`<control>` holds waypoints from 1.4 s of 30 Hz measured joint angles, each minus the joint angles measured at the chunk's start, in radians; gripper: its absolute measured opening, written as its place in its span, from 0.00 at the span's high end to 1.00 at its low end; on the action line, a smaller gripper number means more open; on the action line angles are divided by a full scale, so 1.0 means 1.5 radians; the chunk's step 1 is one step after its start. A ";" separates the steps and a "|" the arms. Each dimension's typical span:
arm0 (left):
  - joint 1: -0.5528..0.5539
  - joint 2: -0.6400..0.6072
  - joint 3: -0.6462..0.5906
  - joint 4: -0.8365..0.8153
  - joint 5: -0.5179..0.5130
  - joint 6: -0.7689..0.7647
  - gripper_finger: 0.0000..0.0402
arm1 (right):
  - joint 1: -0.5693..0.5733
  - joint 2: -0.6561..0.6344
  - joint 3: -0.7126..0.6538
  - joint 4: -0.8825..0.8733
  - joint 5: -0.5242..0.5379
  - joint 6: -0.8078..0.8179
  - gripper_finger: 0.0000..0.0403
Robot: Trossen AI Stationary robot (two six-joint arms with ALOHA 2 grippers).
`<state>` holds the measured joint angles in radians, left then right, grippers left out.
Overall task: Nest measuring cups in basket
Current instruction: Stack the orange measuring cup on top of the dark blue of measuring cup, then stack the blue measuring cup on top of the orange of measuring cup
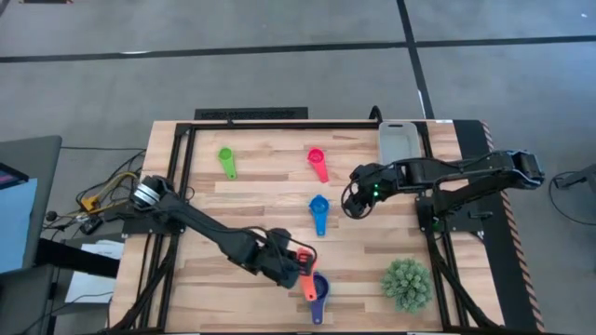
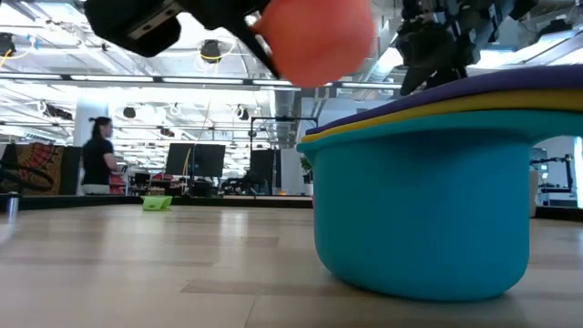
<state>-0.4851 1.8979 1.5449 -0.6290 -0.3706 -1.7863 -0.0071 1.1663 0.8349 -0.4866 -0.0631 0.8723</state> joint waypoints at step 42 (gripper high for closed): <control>0.010 0.134 0.141 -0.053 0.087 0.112 0.81 | 0.017 -0.067 0.000 -0.032 0.007 -0.042 0.52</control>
<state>-0.4702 2.0988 1.7559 -0.7080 -0.2400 -1.6178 0.0181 1.0653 0.8349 -0.5343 -0.0525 0.8097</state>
